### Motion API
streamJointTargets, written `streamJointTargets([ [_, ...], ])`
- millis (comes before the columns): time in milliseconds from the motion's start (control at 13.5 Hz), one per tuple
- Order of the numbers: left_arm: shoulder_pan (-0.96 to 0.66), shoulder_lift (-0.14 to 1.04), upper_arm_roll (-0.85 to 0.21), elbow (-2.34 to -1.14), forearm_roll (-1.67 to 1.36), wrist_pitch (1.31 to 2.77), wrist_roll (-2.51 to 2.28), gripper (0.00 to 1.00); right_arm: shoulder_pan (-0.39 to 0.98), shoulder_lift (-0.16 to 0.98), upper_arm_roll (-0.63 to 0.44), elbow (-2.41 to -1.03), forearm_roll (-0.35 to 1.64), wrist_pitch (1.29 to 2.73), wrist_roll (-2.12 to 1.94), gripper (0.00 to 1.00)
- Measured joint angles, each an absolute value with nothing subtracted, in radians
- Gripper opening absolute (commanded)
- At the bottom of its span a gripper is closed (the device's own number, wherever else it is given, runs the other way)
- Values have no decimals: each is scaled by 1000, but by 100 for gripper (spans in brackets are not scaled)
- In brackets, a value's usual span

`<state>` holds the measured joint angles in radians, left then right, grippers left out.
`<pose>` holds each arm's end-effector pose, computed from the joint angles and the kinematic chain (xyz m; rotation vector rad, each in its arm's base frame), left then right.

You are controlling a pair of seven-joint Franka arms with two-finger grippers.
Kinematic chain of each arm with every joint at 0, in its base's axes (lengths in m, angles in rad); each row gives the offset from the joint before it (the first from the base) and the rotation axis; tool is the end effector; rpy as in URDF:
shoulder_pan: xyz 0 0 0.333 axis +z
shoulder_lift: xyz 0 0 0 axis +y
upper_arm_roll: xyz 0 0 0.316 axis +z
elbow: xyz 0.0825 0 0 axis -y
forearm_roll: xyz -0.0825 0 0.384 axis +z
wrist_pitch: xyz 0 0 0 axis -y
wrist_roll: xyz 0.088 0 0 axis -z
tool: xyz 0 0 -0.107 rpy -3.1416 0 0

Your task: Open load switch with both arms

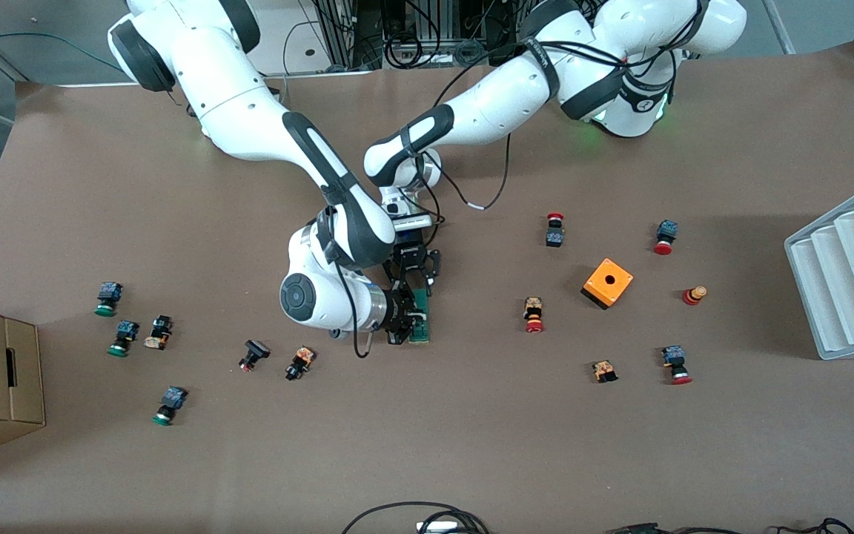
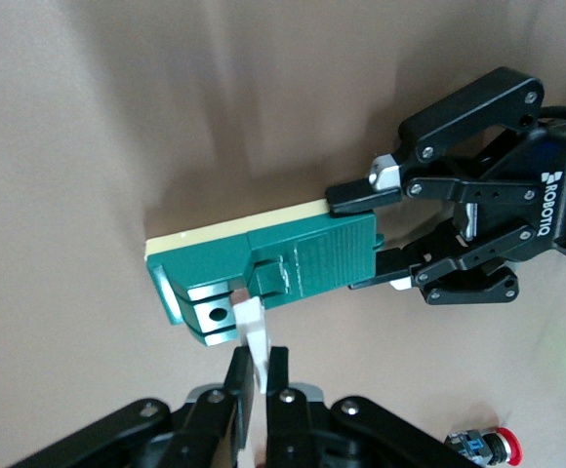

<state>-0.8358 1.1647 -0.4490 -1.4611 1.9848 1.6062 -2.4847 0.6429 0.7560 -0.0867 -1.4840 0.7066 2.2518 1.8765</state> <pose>0.3321 -0.5904 0.0409 -2.3449 -0.2069 -1.9192 0.5980 0.4060 0.2325 -1.8505 2.2050 0.6644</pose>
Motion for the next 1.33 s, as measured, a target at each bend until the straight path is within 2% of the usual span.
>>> streamJointTargets([
  [886, -835, 1165, -449, -1462, 1985, 1607, -2484, 53, 675, 718, -87, -1562, 704, 2281, 1856, 12],
  [1329, -835, 1165, -449, -1462, 1985, 1609, -2484, 53, 694, 737, -83, -1592, 704, 2307, 1856, 12],
])
